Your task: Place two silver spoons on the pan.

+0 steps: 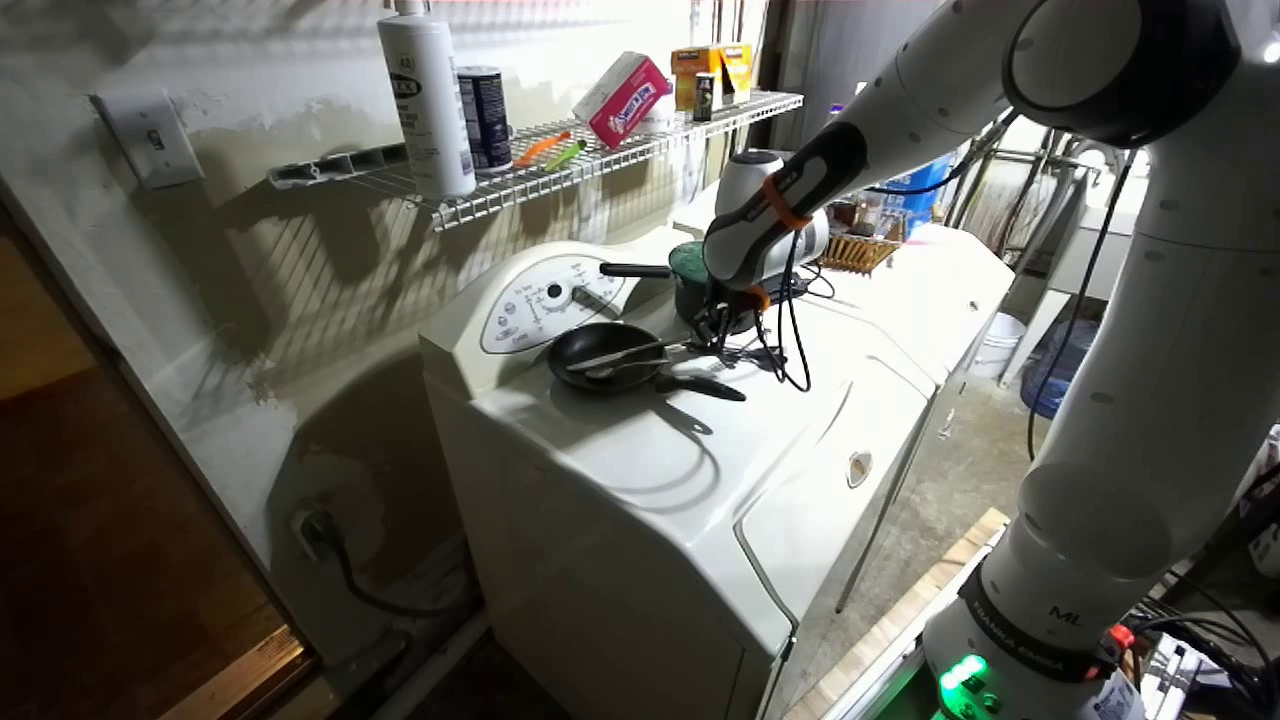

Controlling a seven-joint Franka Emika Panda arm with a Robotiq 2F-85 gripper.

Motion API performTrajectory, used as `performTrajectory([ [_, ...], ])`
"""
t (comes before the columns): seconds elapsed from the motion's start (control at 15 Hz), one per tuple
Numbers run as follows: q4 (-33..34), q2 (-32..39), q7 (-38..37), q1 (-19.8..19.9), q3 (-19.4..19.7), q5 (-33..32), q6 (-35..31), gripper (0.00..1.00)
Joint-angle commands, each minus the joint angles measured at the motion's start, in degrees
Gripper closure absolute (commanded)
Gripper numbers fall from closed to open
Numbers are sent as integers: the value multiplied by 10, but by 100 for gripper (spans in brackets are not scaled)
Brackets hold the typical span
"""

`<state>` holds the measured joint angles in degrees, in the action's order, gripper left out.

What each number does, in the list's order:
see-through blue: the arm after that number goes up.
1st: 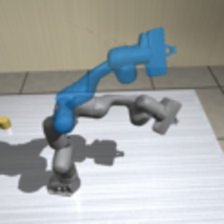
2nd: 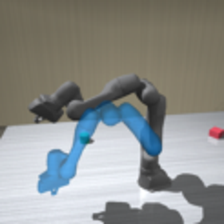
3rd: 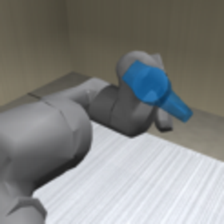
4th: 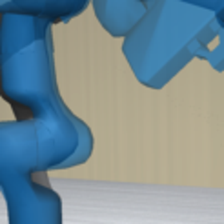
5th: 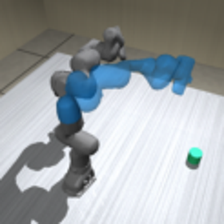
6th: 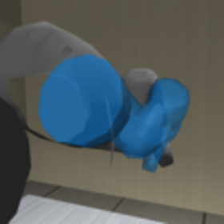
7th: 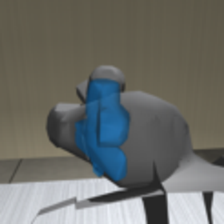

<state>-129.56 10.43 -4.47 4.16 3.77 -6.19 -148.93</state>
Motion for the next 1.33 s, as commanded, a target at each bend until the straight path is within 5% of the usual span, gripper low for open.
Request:
performTrajectory([
  [0.0,1,3,17,-2,0,12,-5,99],
  [0.53,-5,-64,31,-10,-7,16,30,99],
  [1.27,18,-77,233,-57,-64,4,33,99],
])
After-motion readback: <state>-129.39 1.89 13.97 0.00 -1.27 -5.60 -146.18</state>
